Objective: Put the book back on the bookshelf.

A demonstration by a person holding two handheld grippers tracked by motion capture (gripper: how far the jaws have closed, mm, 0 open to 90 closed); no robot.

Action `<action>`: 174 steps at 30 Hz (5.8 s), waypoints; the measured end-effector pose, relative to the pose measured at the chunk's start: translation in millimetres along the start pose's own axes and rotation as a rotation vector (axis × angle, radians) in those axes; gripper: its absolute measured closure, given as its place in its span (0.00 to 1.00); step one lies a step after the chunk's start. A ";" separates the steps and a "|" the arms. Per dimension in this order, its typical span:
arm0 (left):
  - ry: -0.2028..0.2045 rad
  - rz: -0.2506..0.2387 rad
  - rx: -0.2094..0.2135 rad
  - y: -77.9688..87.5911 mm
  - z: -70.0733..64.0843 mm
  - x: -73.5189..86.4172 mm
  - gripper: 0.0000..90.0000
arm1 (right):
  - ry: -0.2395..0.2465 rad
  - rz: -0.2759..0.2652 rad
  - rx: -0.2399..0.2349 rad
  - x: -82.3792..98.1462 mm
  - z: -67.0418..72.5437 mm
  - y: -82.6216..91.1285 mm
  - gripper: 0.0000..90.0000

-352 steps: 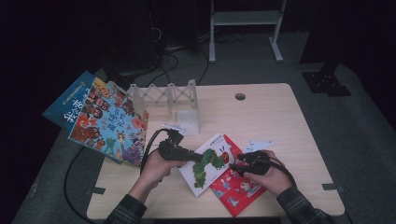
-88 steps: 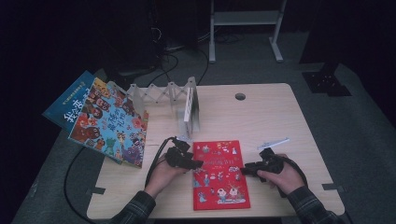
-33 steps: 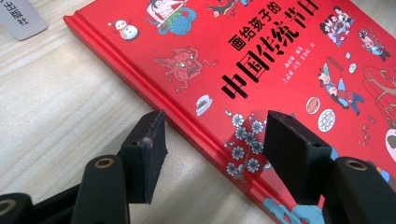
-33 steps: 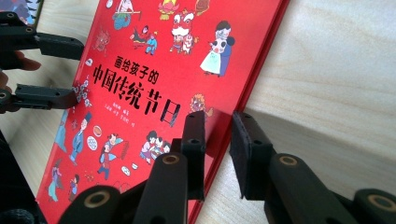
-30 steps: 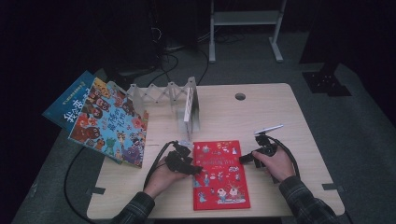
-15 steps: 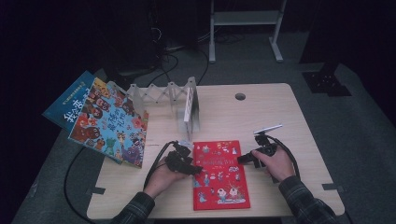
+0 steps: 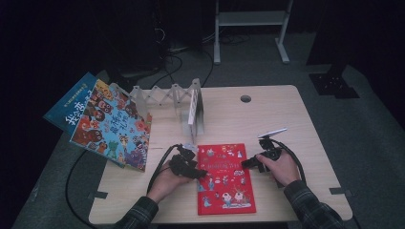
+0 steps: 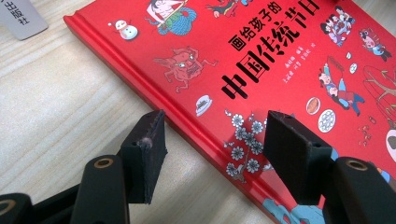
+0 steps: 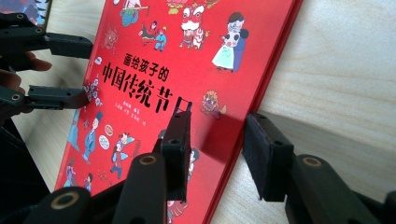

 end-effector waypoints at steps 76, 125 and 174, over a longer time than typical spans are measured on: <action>0.088 -0.141 0.145 14.6 -0.7 -17.4 0.17 | 0.271 -0.358 -0.298 -26.4 62.3 33.3 0.85; 0.040 -0.411 0.383 45.6 -26.6 -50.4 0.75 | 0.415 -0.558 -0.390 -35.6 75.6 83.9 0.80; -0.048 -0.543 0.379 58.2 -38.1 -68.6 0.85 | 0.630 -0.535 -0.239 -28.6 61.1 75.4 0.55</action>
Point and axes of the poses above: each handheld gripper's, and its own axes: y roughly backward along the jaws, x roughly out of its underside, z roughly to its left, the point moved 7 cm from there along -y, roughly forward along the jaws, and after that the axes turned 14 degrees about -z, right-handed, at the moved point
